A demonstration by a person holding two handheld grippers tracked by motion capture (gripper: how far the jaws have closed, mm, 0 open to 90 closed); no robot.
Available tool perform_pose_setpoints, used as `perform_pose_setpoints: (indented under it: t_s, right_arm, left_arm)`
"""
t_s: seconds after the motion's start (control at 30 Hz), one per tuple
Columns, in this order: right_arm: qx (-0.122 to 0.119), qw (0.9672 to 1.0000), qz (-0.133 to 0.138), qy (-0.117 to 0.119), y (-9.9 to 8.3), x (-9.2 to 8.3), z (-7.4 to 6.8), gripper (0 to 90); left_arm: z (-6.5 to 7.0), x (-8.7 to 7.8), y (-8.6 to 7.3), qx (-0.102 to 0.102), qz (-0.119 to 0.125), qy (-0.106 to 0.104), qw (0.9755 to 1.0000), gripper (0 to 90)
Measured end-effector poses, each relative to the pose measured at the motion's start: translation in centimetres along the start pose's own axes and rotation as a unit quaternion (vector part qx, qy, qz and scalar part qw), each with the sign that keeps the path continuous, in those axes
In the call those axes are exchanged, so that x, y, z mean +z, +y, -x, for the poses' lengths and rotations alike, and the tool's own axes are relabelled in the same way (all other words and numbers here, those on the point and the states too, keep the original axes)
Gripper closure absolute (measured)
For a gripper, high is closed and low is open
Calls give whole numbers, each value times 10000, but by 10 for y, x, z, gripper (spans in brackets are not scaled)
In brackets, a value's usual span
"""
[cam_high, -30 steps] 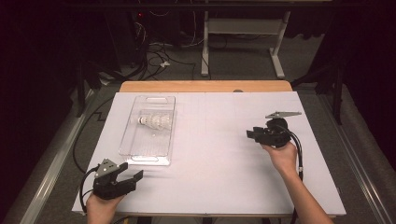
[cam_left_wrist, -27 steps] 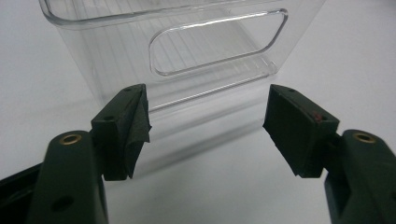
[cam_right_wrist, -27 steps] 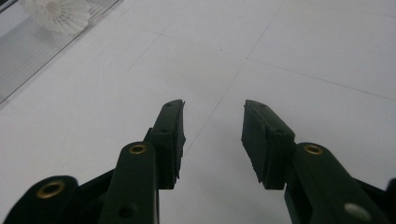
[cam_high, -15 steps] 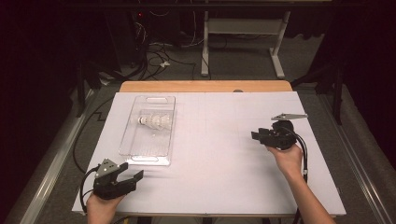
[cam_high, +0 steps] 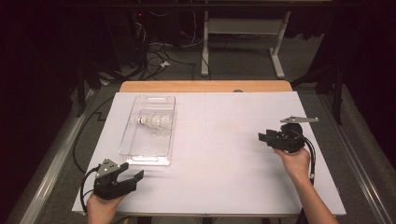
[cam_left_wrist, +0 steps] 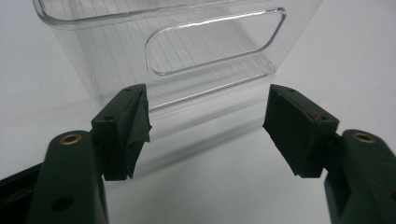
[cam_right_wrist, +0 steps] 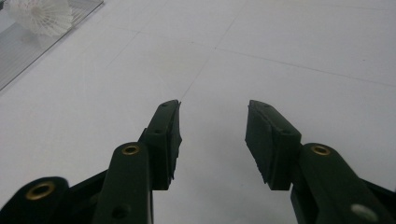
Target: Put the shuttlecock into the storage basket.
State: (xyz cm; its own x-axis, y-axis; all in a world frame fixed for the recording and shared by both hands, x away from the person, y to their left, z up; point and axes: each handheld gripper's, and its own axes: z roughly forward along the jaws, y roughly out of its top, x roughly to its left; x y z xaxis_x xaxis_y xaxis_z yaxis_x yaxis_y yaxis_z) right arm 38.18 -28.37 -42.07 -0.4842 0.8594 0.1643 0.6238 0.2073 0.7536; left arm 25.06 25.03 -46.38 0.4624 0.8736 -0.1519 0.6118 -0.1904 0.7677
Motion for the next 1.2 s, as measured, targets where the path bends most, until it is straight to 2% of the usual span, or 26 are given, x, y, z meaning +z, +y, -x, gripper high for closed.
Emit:
perform_pose_setpoints:
  t_s: [0.3, 1.2]
  right_arm:
    - [95, 9999, 104, -55, -9, -8, 6, 544]
    - [150, 9995, 200, -191, -37, -22, 11, 497]
  left_arm:
    - [0, 0, 0, 2, 4, 0, 10000, 321]
    - [0, -1, 0, -2, 8, 16, 10000, 321]
